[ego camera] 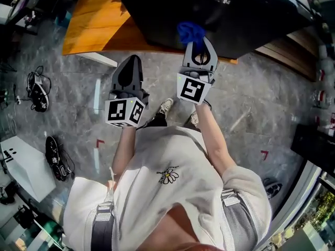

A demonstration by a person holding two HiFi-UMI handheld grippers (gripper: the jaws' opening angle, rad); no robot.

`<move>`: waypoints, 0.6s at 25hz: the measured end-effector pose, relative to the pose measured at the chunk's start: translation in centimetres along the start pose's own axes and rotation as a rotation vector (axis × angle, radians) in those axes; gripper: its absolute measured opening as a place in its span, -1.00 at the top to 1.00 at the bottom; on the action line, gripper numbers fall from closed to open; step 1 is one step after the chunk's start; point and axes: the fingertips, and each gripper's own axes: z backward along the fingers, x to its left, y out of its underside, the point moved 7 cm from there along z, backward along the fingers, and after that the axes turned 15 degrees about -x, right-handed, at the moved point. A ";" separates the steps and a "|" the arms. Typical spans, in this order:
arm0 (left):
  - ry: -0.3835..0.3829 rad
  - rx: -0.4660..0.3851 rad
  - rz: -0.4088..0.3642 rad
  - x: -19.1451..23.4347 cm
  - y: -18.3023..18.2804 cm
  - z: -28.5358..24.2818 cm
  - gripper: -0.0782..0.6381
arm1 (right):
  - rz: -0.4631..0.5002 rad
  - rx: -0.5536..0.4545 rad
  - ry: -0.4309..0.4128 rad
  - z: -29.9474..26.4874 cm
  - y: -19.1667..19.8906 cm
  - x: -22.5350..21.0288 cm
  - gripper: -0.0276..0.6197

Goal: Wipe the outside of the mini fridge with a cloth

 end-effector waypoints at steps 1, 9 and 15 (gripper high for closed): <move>0.008 0.001 0.004 -0.7 0.2 -0.3 0.77 | 0.000 0.002 0.013 0.4 0.1 -0.9 0.72; 0.073 -0.006 0.039 -5.8 1.5 -2.5 0.77 | 0.022 0.041 0.118 2.7 0.9 -8.0 0.72; 0.100 0.005 0.050 -8.6 2.2 -3.6 0.77 | 0.051 0.114 0.141 3.8 1.6 -12.0 0.72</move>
